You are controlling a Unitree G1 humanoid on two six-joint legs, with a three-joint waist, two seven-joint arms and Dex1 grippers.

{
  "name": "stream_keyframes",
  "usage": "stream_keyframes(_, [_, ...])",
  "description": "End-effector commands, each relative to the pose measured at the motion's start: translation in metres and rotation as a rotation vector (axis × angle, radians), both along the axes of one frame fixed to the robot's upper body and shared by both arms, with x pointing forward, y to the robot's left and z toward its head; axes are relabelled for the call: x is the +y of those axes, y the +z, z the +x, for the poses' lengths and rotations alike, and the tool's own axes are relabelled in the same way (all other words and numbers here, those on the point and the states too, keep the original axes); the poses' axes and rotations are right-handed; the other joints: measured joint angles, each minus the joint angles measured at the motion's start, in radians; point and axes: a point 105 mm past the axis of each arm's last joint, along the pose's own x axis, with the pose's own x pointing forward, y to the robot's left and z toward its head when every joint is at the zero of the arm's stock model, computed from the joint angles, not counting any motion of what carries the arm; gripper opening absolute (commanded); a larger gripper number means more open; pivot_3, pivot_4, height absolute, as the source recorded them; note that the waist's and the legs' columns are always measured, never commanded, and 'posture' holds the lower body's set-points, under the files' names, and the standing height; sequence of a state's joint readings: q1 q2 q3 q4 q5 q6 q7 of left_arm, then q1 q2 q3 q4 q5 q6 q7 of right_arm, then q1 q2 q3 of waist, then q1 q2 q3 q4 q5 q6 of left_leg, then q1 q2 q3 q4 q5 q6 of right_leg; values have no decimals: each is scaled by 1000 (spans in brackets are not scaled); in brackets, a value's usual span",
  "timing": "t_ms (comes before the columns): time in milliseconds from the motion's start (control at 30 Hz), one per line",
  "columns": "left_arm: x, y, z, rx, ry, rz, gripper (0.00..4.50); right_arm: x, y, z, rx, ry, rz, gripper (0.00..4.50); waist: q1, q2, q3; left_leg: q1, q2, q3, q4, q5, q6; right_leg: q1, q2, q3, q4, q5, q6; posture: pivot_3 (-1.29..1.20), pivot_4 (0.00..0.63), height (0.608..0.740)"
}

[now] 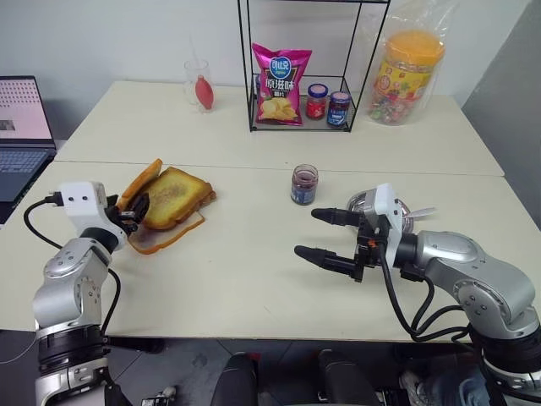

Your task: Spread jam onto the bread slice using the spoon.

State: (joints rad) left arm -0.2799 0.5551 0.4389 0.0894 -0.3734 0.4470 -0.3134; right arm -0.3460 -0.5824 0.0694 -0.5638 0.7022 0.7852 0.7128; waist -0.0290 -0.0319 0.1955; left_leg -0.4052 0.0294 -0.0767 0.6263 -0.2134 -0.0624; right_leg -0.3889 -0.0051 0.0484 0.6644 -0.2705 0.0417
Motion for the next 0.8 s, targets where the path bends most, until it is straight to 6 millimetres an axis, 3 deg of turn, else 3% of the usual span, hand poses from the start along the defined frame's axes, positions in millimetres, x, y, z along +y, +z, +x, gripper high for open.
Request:
stream_keyframes(33, [4,19,1,-73,32,20,2475,-3,14,1,-46,-12,24,4500,0,0,0,0,0,0,0,0,0,0,0,0,0,0,0,0,150,740])
stream_keyframes(333, [8,20,1,-86,69,25,486,-5,19,7,-61,-28,20,4500,0,0,0,0,0,0,0,0,0,0,0,0,0,0,0,0,150,740])
stream_keyframes(433, [8,20,0,-94,81,22,15,-5,19,7,-62,-28,20,4500,0,0,0,0,0,0,0,0,0,0,0,0,0,0,0,0,150,740])
stream_keyframes(633, [1,27,-1,-136,71,36,5,-7,22,7,-72,-26,32,4500,0,0,0,0,0,0,0,0,0,0,0,0,0,0,0,0,150,740])
stream_keyframes(733, [-16,39,-2,-178,-11,122,5,-9,25,4,-88,-16,44,4500,0,0,0,0,0,0,0,0,0,0,0,0,0,0,0,0,150,740])
stream_keyframes(800, [-44,54,-7,-233,-160,325,5,-13,26,3,-96,-17,46,4500,1,0,0,0,0,0,0,0,0,0,0,0,0,0,0,0,150,740])
